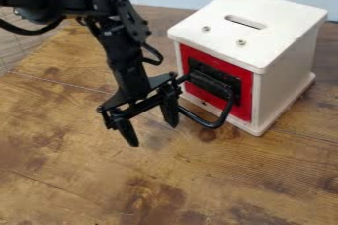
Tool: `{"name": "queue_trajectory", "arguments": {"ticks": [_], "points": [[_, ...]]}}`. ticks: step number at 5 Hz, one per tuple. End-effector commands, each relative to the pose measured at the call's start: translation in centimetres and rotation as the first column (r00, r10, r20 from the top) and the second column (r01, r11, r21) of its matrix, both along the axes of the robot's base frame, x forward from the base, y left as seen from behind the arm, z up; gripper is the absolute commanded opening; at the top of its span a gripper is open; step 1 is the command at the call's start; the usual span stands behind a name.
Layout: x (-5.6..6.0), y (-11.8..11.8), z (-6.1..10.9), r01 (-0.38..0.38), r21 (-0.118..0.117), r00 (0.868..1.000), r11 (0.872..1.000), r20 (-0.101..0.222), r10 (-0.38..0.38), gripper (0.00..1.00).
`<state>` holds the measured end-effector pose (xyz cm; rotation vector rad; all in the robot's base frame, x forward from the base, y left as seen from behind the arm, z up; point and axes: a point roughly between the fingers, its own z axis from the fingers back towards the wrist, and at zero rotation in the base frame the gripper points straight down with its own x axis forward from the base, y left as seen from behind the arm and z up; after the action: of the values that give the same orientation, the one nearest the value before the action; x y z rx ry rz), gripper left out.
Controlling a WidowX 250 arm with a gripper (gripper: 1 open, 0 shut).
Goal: Open the drawer
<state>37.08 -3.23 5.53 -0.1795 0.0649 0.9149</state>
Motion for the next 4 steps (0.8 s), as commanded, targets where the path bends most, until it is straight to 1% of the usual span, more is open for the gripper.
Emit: {"name": "queue_trajectory", "arguments": {"ticks": [1, 2, 3, 4], "points": [[1.4, -1.7, 5.4, 0.026, -0.022, 0.991, 0.999, 0.133, -0.023, 1.0], [1.2, -3.1, 6.1, 0.044, -0.033, 0.99, 0.998, 0.138, -0.039, 1.0], [0.6, -4.6, 6.7, 0.063, -0.036, 0.987, 0.997, 0.148, -0.057, 1.0], [0.2, -4.8, 5.8, -0.015, -0.029, 0.988, 0.999, 0.153, 0.019, 1.0]]}}
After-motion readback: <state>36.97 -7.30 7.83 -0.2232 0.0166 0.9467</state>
